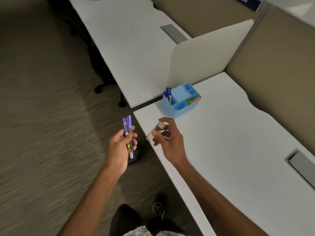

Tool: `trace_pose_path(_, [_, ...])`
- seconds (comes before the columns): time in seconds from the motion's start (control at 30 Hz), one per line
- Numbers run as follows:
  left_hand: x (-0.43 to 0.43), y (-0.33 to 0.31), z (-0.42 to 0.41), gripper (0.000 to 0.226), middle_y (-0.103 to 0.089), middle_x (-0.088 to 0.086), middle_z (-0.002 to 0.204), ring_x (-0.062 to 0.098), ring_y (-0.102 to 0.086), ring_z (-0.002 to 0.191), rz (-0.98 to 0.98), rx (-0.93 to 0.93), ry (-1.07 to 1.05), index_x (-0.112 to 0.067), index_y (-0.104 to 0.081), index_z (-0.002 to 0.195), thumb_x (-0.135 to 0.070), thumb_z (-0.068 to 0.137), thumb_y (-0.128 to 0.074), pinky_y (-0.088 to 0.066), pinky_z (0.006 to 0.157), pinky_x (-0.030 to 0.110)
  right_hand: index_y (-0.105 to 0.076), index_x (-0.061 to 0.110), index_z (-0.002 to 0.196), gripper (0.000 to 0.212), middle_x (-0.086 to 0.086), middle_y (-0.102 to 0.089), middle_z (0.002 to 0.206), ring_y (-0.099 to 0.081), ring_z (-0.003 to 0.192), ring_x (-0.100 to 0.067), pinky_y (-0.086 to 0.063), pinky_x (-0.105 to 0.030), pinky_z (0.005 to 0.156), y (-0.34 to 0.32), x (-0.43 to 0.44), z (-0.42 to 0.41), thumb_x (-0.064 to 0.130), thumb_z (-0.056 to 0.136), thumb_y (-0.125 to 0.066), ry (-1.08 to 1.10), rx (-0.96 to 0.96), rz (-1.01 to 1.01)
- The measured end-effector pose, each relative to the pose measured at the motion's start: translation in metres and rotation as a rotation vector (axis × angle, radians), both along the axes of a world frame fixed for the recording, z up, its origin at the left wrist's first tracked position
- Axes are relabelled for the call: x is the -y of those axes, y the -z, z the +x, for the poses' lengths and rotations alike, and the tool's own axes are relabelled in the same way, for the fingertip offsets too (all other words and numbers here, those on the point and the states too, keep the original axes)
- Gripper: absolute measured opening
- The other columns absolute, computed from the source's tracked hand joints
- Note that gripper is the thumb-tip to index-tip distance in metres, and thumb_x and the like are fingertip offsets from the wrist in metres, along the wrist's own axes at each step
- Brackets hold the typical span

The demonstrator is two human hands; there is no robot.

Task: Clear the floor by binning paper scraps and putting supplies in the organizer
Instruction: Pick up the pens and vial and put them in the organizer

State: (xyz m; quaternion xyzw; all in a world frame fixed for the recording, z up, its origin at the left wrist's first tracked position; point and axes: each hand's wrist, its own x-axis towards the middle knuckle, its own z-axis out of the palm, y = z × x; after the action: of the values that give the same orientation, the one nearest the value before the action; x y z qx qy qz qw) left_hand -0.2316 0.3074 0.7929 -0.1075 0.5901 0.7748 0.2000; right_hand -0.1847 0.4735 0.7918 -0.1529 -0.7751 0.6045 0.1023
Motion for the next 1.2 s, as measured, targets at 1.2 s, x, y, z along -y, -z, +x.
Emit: trace_pose_path(1.2, [-0.233,0.076,-0.194,0.029,-0.076,0.007,0.112,0.021,-0.075,0.101,-0.154,0.086,0.503,-0.008,-0.062,0.127,-0.007,0.099,-0.057,-0.060,0.091,0.030,-0.053,0.018,0.094,0.013,0.004,-0.062,0.084,-0.057,0.072,-0.015,-0.054,-0.036,0.065,0.117,-0.262,-0.205,0.012,0.087,-0.063,0.698,0.157,0.361])
